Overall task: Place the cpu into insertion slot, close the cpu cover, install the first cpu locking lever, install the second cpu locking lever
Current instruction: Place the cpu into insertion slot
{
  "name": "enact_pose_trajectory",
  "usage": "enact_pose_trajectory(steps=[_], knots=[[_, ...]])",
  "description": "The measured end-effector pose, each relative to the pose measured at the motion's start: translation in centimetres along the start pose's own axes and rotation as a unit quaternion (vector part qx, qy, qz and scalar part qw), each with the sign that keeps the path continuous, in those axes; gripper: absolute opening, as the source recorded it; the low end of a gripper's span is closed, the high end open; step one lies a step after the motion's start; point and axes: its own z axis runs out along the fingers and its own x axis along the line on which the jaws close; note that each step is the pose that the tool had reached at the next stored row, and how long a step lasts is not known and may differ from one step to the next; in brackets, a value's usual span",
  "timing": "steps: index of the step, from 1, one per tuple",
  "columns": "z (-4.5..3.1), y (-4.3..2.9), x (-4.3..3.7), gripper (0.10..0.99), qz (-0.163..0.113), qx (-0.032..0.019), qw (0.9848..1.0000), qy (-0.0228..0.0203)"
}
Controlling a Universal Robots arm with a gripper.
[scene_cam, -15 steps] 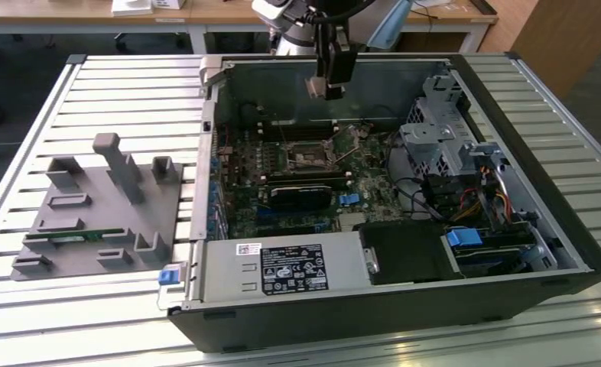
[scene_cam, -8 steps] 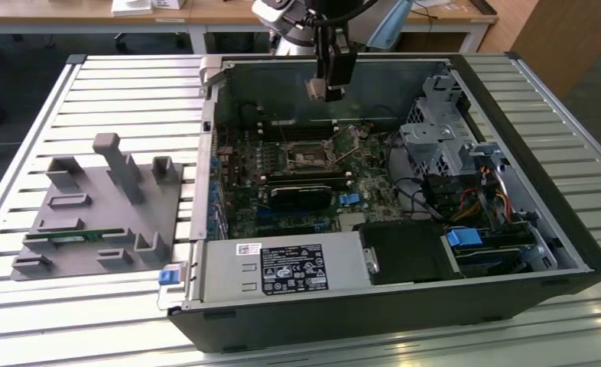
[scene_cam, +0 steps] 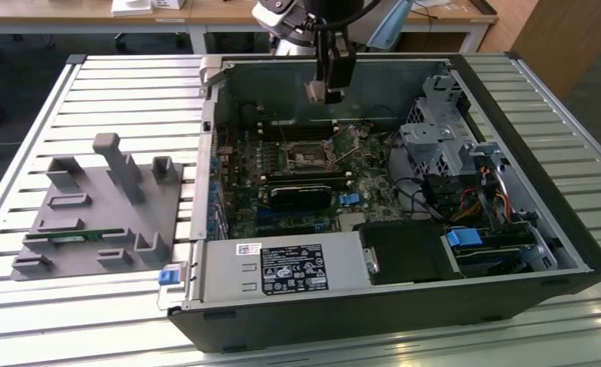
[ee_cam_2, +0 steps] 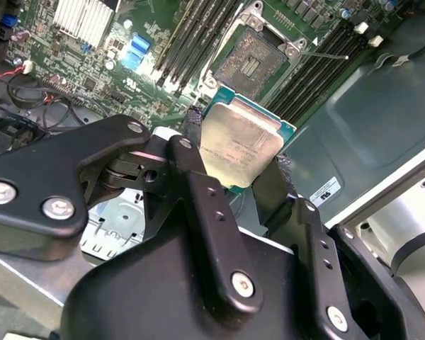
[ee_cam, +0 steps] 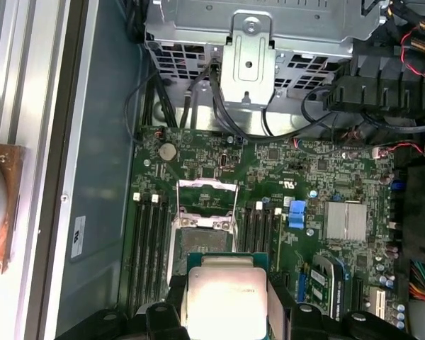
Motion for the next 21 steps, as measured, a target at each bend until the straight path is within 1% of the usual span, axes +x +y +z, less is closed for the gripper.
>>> enact_pose_trajectory(steps=[7,21], knots=[[0.36,-0.03,-0.01,0.533,0.000,0.0000,1.0000,0.0000],[1.35,-0.12,-0.02,0.533,0.000,0.0000,1.0000,0.0000]])
